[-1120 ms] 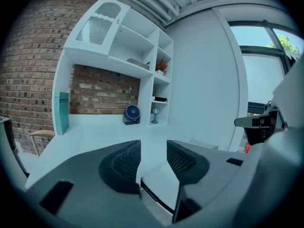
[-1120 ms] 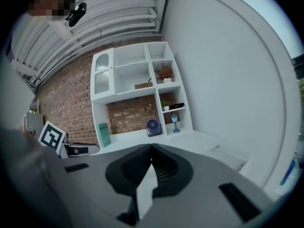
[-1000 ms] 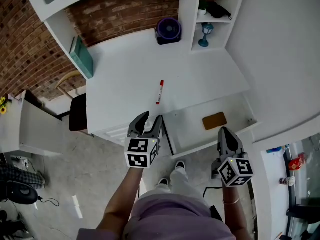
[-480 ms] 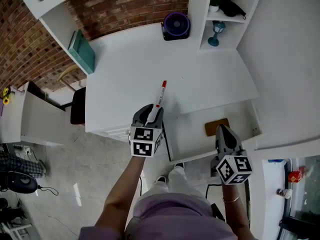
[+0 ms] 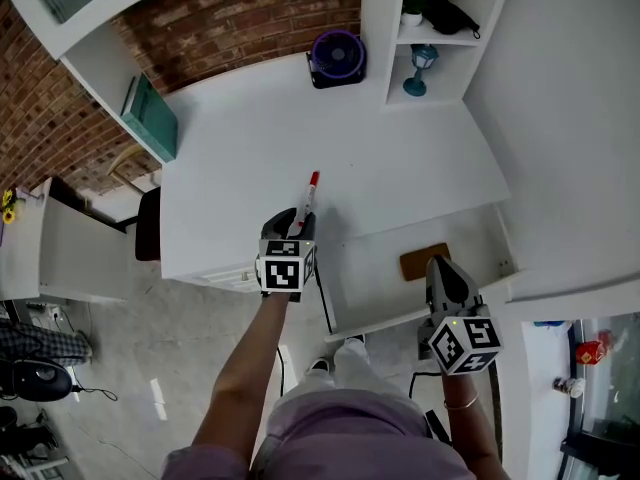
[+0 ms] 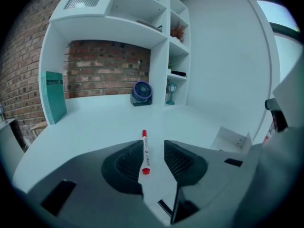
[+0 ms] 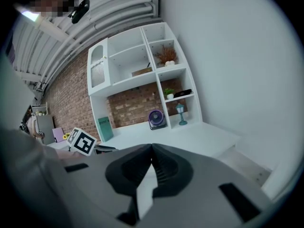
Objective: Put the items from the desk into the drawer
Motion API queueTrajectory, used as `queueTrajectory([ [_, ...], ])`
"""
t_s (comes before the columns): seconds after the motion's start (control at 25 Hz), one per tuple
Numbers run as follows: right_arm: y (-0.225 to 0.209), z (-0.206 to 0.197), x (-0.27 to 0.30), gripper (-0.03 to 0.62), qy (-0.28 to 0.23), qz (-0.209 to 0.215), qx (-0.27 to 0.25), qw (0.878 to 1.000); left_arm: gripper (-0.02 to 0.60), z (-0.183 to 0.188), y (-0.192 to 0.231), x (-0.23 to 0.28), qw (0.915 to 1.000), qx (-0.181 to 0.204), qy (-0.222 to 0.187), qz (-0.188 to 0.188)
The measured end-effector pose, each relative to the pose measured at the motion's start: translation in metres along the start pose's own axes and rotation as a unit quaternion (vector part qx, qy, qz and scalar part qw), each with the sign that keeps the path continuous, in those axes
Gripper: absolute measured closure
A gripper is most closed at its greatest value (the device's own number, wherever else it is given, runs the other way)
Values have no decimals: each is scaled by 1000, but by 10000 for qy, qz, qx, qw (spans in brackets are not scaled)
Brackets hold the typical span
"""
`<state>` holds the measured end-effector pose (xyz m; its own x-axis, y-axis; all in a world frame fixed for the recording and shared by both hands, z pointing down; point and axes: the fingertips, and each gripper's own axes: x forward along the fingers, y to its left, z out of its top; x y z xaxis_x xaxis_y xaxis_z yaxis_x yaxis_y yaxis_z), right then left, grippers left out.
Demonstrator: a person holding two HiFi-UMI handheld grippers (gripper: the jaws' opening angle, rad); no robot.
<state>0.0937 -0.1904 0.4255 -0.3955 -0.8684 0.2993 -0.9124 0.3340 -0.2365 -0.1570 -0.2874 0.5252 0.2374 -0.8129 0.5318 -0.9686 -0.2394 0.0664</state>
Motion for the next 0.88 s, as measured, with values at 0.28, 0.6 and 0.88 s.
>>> queueTrajectory([
  [0.28, -13, 0, -1, 591, 53, -123, 9, 9999, 443, -9, 5, 32, 9993, 146, 339, 86],
  [0.6, -22, -1, -3, 590, 78, -205, 62, 9997, 443, -17, 13, 58, 9971, 222, 706, 157],
  [0.88, -26, -3, -1, 591, 116, -231, 102, 9996, 445, -20, 14, 74, 9949, 276, 953, 178],
])
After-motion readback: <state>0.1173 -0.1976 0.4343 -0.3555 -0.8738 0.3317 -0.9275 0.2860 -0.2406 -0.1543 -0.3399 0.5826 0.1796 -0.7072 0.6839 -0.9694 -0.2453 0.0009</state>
